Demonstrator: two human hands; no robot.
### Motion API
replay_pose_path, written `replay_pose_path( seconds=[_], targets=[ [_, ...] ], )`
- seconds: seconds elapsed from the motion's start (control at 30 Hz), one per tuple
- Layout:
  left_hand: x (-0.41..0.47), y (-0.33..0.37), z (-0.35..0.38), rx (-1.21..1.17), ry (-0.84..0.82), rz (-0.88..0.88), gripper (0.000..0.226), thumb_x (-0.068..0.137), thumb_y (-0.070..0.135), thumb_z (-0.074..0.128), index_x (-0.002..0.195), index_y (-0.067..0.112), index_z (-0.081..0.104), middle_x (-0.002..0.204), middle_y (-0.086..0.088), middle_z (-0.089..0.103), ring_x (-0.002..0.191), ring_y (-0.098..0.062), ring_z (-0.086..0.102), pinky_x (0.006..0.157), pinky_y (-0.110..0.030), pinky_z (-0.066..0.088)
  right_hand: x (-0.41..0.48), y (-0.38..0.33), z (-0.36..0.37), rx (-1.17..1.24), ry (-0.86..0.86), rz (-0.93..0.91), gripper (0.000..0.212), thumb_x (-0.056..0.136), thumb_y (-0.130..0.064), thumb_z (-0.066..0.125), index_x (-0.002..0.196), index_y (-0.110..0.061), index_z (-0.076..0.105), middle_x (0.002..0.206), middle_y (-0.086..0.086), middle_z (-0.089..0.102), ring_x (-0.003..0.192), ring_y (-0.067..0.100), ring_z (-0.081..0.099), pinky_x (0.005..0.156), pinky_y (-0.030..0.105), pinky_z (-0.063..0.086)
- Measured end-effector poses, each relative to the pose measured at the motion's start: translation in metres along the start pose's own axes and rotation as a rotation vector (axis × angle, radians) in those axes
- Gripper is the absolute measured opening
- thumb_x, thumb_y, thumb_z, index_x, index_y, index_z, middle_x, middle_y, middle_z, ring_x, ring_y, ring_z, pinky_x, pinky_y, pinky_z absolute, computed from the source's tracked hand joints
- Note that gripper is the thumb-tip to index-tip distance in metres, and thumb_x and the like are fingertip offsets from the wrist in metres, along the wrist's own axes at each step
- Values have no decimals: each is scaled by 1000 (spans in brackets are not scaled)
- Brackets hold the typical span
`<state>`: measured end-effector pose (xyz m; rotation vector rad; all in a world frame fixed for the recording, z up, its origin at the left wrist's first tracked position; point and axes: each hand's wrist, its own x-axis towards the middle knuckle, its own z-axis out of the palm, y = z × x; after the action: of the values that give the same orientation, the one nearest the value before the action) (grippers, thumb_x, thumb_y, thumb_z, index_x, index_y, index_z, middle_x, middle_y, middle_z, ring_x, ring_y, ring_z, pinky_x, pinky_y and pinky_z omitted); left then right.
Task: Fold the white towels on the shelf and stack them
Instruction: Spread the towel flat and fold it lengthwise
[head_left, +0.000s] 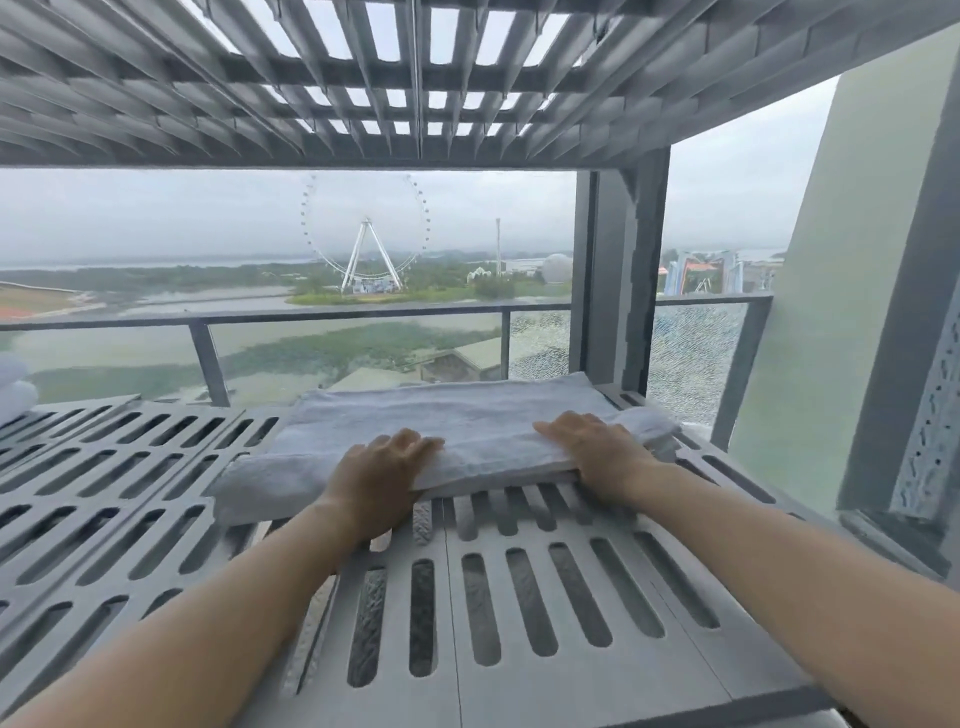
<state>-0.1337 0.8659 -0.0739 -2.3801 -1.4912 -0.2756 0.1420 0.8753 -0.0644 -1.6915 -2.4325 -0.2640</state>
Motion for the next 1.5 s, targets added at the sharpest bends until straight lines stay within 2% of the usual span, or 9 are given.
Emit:
replay_pose_path(
  seconds=[0.1,0.2,0.4,0.57,0.97,1.13,1.27,1.4,1.5],
  targets=[
    [3,-5,2,-97,153,8,56,80,18,63,133,17,42,135,-6,45,118,-27,48,91,-38,47,14,5,8,-19,22,-8,65,83,-5,40,141,-30,24,140,2,35,126,22,35,102,44,33],
    [-5,-9,-5,-190,275,60,43,70,13,73,109,14,55,118,-6,55,105,-28,56,75,-40,52,14,-2,7,83,78,-47,62,79,-17,51,137,-27,34,142,3,37,129,22,35,105,44,33],
    [-22,-34,-22,-327,222,87,18,71,35,77,77,22,67,97,6,62,85,-12,59,74,-33,51,15,-73,-5,305,309,-314,30,76,-38,70,100,-24,59,117,-3,53,105,15,53,83,35,50],
    [-23,-40,-19,-265,193,53,25,66,44,76,85,34,64,101,16,59,83,-6,55,69,-27,46,16,-81,11,357,360,-274,24,79,-31,70,99,-20,66,108,-2,60,96,16,58,77,29,48],
    [-17,-39,-17,-300,267,52,15,85,26,64,96,32,73,103,14,68,88,-11,65,71,-35,54,18,-75,16,511,406,-213,18,88,-23,58,93,-14,72,96,-6,69,87,11,62,77,33,51],
    [-20,-46,-25,-192,324,-42,23,81,13,68,89,34,74,78,11,49,80,-18,58,61,-30,44,23,-79,10,484,455,-201,16,84,-15,62,96,-16,73,97,-4,72,86,14,66,75,33,54],
    [-22,-48,-26,-138,428,-123,29,81,4,64,89,31,73,78,7,62,70,-25,65,58,-32,49,34,-79,0,472,599,-170,16,84,-12,62,95,-16,73,93,-2,72,81,20,67,70,34,54],
    [-20,-50,-23,-186,307,-109,23,83,10,59,88,28,72,83,6,62,74,-23,64,69,-36,53,26,-85,11,477,574,-273,22,86,-4,59,100,-18,70,95,-1,71,76,20,67,64,35,55],
    [-19,-55,-23,-238,207,-61,19,81,13,63,88,28,71,80,9,58,66,-10,57,67,-33,52,27,-81,10,460,573,-329,21,82,3,60,89,-15,68,96,1,69,73,23,66,59,35,54]
  ],
)
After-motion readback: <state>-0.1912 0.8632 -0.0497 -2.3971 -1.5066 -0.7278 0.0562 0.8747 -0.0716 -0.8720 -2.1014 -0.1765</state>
